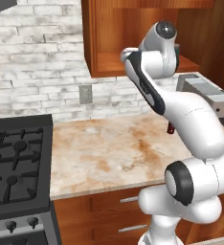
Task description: Restock the canned food cabinet by taking the new fresh canned food from the counter and placing it in the cabinet. Then, take the old canned food from the cabinet and place it on the counter.
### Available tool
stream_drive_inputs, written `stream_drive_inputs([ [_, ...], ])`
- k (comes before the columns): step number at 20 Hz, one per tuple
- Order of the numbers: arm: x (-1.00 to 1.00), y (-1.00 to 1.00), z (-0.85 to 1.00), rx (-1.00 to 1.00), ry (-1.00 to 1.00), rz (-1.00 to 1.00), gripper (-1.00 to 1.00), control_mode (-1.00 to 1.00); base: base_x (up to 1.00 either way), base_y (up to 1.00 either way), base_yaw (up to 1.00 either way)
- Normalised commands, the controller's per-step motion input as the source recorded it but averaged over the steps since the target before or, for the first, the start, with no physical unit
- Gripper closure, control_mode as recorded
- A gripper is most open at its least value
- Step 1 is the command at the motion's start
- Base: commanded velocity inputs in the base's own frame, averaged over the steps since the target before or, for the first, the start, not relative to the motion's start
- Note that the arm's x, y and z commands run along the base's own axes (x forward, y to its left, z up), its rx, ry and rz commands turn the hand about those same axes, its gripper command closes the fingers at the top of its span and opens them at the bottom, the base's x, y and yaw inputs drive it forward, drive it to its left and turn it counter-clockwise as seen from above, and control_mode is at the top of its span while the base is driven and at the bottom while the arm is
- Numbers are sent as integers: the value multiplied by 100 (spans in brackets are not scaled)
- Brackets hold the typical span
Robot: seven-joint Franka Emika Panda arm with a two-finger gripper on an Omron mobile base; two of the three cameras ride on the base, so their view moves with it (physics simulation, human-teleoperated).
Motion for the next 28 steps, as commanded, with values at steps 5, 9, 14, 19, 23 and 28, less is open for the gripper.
stream_drive_inputs([
  [5,70,-1,-24,-2,-1,0,100,-100,0,0,0],
  [9,57,0,-47,-7,0,0,100,-100,0,0,0],
  [14,51,0,-36,-6,0,0,100,-100,0,0,0],
  [19,24,-1,-8,-2,1,1,100,-100,0,0,0],
  [23,8,0,-1,0,-1,0,-100,-100,0,0,0],
  [28,18,0,-3,0,-2,0,-100,-100,0,0,0],
])
